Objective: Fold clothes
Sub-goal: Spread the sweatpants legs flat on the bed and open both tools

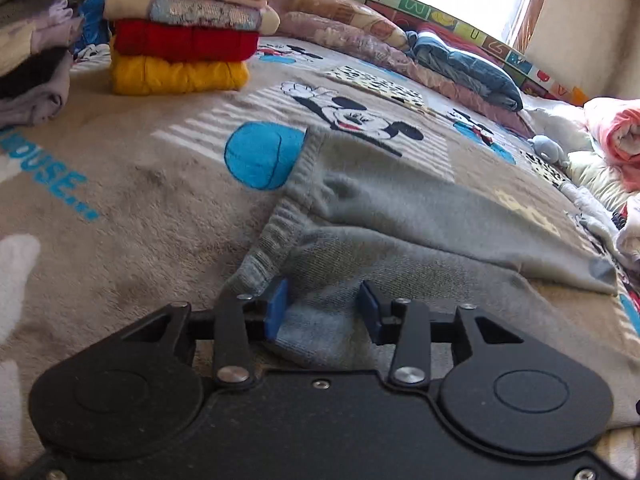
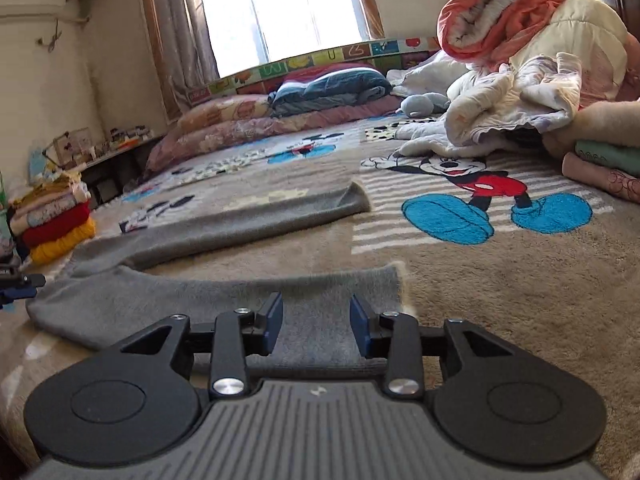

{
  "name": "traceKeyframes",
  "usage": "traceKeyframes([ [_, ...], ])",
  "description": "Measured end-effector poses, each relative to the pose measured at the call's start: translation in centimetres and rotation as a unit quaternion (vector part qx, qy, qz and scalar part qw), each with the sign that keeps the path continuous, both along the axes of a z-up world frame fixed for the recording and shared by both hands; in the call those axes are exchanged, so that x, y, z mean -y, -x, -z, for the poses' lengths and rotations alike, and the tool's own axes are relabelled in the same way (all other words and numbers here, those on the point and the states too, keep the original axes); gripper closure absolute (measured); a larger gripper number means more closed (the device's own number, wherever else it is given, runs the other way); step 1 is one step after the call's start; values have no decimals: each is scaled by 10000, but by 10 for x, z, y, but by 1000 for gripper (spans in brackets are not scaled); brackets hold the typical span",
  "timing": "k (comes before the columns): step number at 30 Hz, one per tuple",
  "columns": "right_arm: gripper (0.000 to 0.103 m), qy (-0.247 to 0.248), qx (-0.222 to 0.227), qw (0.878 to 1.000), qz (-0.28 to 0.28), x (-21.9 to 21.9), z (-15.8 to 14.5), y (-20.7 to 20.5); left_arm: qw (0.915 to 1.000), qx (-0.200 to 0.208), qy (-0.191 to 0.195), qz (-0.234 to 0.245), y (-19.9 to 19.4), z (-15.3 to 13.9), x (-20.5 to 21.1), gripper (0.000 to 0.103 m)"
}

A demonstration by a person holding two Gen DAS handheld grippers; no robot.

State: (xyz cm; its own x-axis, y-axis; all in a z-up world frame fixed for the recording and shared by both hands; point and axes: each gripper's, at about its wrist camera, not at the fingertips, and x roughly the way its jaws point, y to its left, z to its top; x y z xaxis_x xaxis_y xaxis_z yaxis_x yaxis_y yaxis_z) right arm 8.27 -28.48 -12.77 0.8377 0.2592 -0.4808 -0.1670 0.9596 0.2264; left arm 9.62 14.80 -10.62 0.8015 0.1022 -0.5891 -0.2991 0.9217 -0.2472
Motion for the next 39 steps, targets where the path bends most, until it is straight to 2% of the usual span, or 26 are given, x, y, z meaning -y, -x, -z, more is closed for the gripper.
traceKeyframes([
  [2,60,-23,-171,9999,7,3,9,-4,9997,22,-243,40,-1,2,7,60],
  [5,61,-9,-194,9998,-8,4,2,1,9997,63,-223,126,3,3,5,57],
  [8,61,-110,-164,9998,96,12,2,8,9998,169,-25,56,11,-5,0,57],
  [10,60,-47,-82,9998,169,16,0,14,9994,298,-126,74,19,-15,2,57],
  [13,54,244,114,9994,238,19,-7,20,9968,559,-565,122,33,-34,9,54],
  [16,50,578,394,9976,-2,18,-14,31,9864,895,-1317,406,45,-57,19,50],
  [18,49,919,585,9938,-232,14,-18,39,9705,938,-2112,689,49,-64,31,45],
  [19,46,1089,680,9911,-347,12,-20,44,9573,840,-2611,909,50,-63,38,42],
  [21,45,1570,790,9824,-631,1,-19,51,9274,548,-3475,1272,51,-51,49,39],
  [23,45,2064,799,9713,-867,-11,-14,56,8895,158,-4294,1553,52,-30,59,39],
  [25,45,2507,726,9596,-1049,-20,-7,60,8591,-129,-4761,1874,53,-10,64,39],
  [27,45,2874,689,9483,-1160,-27,1,61,8455,-261,-4918,2063,54,3,62,39],
  [31,44,3266,851,9330,-1244,-39,5,66,8167,-327,-5293,2274,53,15,61,40],
  [34,44,3287,867,9323,-1239,-41,6,65,8045,-441,-5477,2255,48,23,58,40],
  [35,44,3283,868,9325,-1234,-42,6,65,8038,-431,-5491,2249,47,23,59,40],
  [36,44,3263,853,9334,-1225,-42,6,64,8067,-376,-5459,2233,46,21,60,40],
  [37,44,3196,820,9362,-1212,-42,5,63,8140,-263,-5360,2222,44,15,62,40],
  [38,44,3113,782,9395,-1200,-41,2,62,8269,-118,-5176,2197,43,7,65,40],
  [39,44,2884,775,9468,-1196,-38,-3,61,8435,-3,-4930,2132,40,-1,66,40],
])
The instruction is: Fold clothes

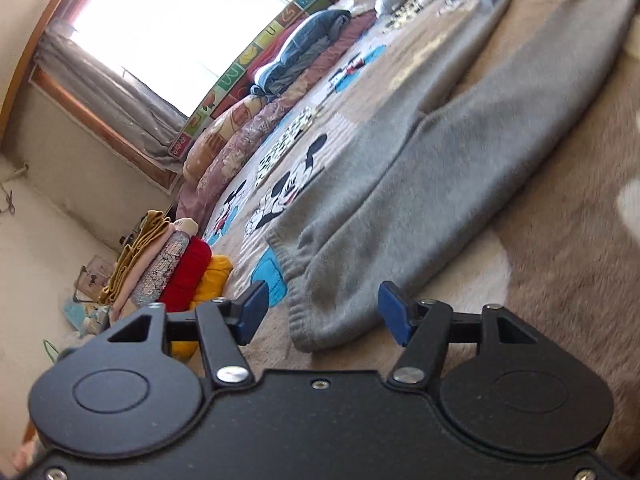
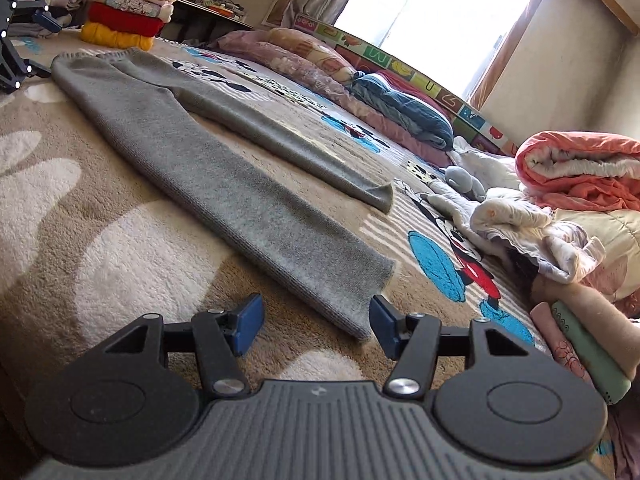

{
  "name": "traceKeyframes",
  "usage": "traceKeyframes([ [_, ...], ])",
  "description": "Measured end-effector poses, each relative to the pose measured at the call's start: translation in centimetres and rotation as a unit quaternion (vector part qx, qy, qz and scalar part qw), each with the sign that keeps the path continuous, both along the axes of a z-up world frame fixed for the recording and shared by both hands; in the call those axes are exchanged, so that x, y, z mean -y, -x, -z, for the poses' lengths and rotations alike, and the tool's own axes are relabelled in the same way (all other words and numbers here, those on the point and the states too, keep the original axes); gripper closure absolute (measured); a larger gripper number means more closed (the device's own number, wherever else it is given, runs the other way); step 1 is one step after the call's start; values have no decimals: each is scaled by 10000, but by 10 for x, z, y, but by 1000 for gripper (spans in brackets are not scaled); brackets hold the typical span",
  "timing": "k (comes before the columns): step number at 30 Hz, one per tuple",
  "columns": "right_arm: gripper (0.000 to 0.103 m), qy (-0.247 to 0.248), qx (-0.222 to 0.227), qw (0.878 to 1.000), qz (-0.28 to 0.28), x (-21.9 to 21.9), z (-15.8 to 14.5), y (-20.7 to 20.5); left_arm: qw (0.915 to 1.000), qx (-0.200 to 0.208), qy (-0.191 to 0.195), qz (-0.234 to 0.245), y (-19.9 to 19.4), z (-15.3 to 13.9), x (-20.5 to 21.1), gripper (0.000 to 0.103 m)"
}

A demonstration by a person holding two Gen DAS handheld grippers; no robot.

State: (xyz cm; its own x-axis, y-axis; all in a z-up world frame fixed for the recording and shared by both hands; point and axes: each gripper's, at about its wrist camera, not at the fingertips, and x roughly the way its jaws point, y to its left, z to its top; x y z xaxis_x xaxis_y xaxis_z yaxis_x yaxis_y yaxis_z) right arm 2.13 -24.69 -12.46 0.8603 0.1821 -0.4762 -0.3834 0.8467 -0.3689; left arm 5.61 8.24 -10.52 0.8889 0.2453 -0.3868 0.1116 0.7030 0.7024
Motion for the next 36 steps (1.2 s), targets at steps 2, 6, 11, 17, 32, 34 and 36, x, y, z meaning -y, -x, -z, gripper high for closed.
traceKeyframes([
  [2,44,-591,-72,9982,-24,9,-12,-2,9975,169,678,-78,-6,-15,1,40],
  [6,44,-1795,-198,9836,18,28,-36,-17,9642,358,2625,-72,-19,-35,-1,41],
  [11,28,-4305,-1160,8950,92,61,-50,-87,9016,234,4319,97,-34,-38,10,41],
  [17,26,-5901,-1826,7837,656,75,-35,-191,8640,147,5032,-69,-47,-33,-3,42],
  [32,24,-6425,-1696,6987,2651,112,21,-305,8185,176,5741,-144,-55,-34,-40,42],
  [34,22,-6490,-1550,7021,2485,111,15,-301,8172,170,5759,-101,-54,-35,-40,42],
  [36,22,-6510,-1565,7120,2115,100,7,-302,8177,153,5754,-99,-55,-35,-39,42],
])
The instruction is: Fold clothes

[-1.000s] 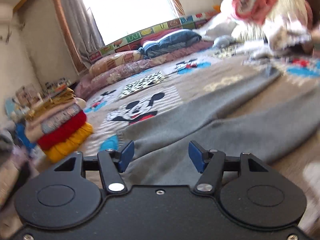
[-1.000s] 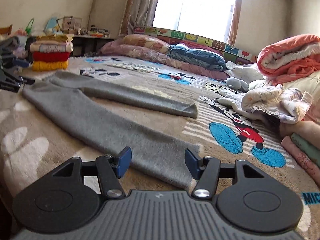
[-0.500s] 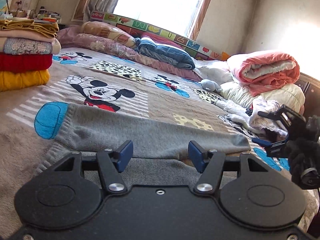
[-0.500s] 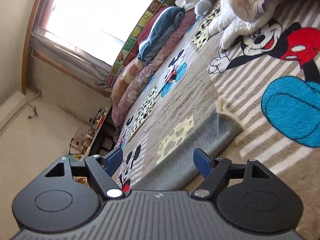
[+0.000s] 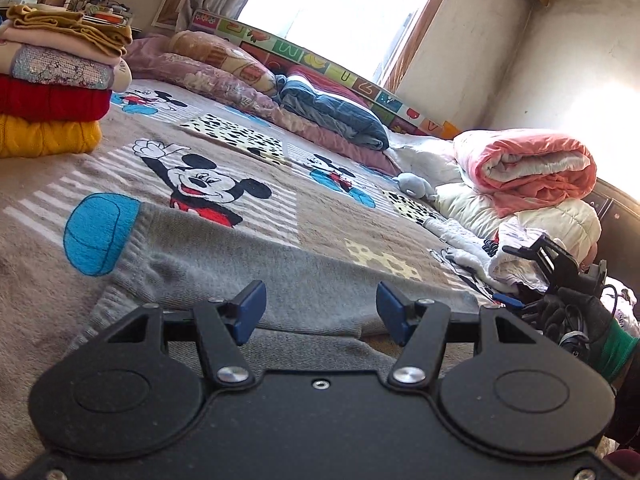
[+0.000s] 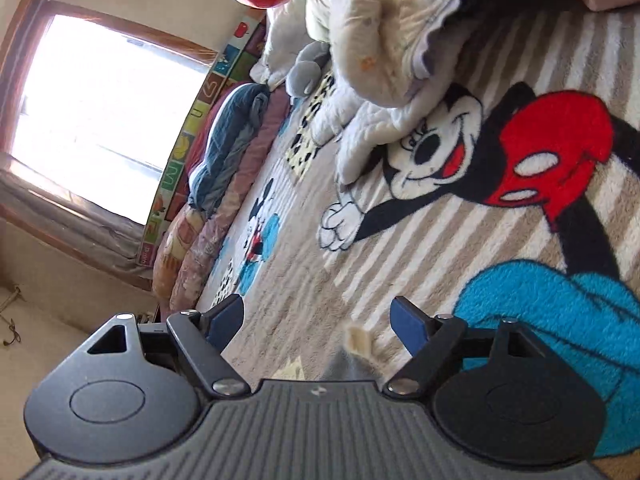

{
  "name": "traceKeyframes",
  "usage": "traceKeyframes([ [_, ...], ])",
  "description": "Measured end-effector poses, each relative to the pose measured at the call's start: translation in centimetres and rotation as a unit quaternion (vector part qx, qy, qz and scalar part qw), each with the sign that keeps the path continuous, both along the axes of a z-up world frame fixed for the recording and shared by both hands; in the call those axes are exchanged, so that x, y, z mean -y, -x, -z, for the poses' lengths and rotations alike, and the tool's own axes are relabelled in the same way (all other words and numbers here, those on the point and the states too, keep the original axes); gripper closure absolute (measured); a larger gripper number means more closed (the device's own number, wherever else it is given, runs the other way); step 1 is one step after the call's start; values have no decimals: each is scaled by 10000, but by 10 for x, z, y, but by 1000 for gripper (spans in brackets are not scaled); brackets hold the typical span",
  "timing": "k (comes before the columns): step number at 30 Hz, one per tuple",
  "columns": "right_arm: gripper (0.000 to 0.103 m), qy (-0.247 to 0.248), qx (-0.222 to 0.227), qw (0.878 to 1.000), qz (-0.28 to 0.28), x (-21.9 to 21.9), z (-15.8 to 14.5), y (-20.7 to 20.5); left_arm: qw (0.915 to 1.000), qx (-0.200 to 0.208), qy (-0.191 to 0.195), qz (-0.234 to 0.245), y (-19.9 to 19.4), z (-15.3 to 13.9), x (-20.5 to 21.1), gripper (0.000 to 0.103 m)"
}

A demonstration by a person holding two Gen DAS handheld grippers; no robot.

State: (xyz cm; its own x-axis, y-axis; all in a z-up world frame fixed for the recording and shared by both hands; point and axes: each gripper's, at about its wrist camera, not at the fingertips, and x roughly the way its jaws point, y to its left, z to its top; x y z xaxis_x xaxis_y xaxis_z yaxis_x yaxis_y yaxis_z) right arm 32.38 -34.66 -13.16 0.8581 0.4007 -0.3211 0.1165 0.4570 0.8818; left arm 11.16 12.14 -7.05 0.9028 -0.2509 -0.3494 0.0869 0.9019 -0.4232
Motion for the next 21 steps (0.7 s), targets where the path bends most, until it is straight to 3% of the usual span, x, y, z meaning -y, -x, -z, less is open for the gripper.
traceKeyframes([
  [5,19,-273,-87,9968,-749,-36,5,-28,10000,-59,6,-32,-2,2,-2,42],
  [8,20,36,-421,9977,-525,-35,17,-41,9999,-73,61,-90,-2,3,-6,42],
  [9,28,187,-483,9979,-382,-30,21,-43,9999,-82,73,-95,-3,3,-7,42],
  [10,35,45,-530,9982,-259,-22,27,-44,9999,-92,85,-99,-3,4,-7,42],
  [12,35,-189,-578,9981,-136,-10,28,-42,9999,-107,92,-92,-5,5,-8,42],
  [15,19,306,-465,9984,39,5,8,-29,9998,-117,94,-95,-4,5,-8,42],
  [21,19,1115,242,9934,99,40,-35,37,9999,-14,-38,-137,0,0,-6,42],
])
